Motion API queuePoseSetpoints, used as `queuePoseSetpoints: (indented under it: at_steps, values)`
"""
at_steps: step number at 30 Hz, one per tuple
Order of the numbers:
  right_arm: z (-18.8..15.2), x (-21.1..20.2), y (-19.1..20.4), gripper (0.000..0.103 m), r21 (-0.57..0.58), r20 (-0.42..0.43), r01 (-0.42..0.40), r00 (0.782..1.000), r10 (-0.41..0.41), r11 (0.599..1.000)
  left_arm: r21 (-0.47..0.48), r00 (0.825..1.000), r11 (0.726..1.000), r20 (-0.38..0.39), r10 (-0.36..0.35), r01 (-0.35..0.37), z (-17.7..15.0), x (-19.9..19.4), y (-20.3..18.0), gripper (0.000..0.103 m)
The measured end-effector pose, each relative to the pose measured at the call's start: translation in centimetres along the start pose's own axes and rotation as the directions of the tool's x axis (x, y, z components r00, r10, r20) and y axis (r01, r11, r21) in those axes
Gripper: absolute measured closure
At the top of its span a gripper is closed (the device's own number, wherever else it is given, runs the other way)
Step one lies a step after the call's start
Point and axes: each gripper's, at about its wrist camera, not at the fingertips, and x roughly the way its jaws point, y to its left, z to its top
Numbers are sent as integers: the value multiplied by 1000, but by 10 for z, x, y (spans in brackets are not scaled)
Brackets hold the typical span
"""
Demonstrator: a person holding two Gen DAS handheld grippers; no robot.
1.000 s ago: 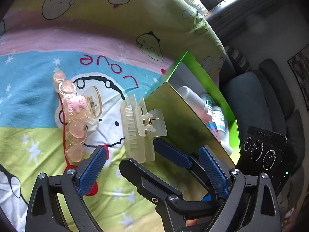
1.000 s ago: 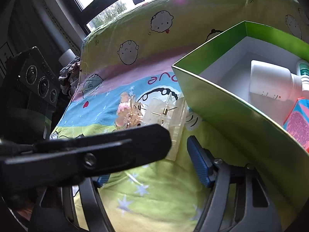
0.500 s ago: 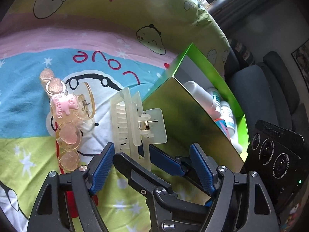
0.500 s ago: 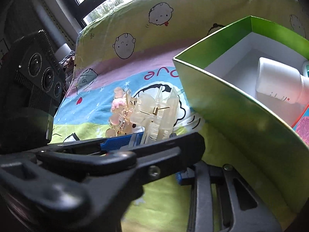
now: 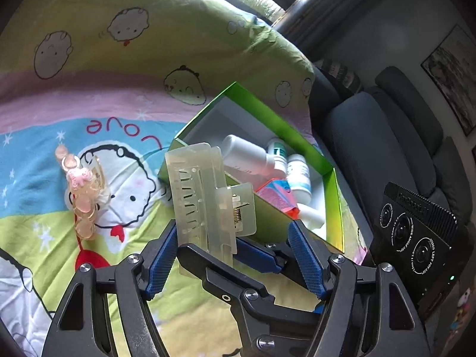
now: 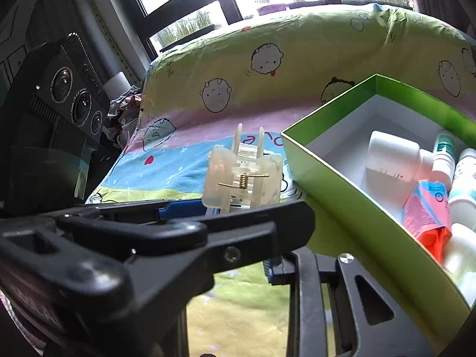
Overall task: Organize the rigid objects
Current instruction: 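Carry the clear claw clip into the green box and open the left gripper, then withdraw the open left tool toward the pink beaded hair tie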
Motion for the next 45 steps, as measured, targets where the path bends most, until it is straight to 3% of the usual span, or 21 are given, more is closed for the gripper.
queuePoseSetpoints:
  at_steps: [12, 24, 26, 27, 28, 33, 39, 42, 45]
  values:
    - [17, -69, -46, 77, 33, 98, 48, 994, -52, 998, 135, 1000, 991, -2, 0, 0, 23, 30, -86, 29]
    - [21, -95, -96, 74, 85, 113, 116, 986, -125, 990, 201, 999, 979, -30, 12, -6, 32, 74, -131, 29]
    - [21, -96, -99, 64, 90, 112, 132, 984, -141, 987, 201, 999, 979, -21, 26, -21, 31, 77, -133, 29]
    - [20, -96, -100, 50, 95, 112, 133, 983, -144, 987, 202, 999, 979, -17, 34, -30, 31, 77, -134, 28]
    - [19, -97, -101, 43, 100, 113, 149, 981, -160, 984, 203, 999, 978, -12, 44, -41, 31, 77, -134, 26]
    - [18, -104, -103, 17, 111, 134, 199, 968, -213, 974, 199, 995, 975, 24, 95, -98, 29, 67, -128, 21]
    - [16, -110, -89, 13, 58, 145, 230, 961, -236, 971, 191, 981, 963, 72, 179, -190, 23, 44, -110, 21]
    - [11, -113, -82, 1, 28, 142, 256, 956, -257, 966, 193, 967, 949, 110, 229, -247, 15, 28, -101, 19]
    - [5, -117, -78, 1, 10, 147, 280, 949, -279, 960, 177, 950, 938, 150, 275, -299, 8, 10, -92, 19]
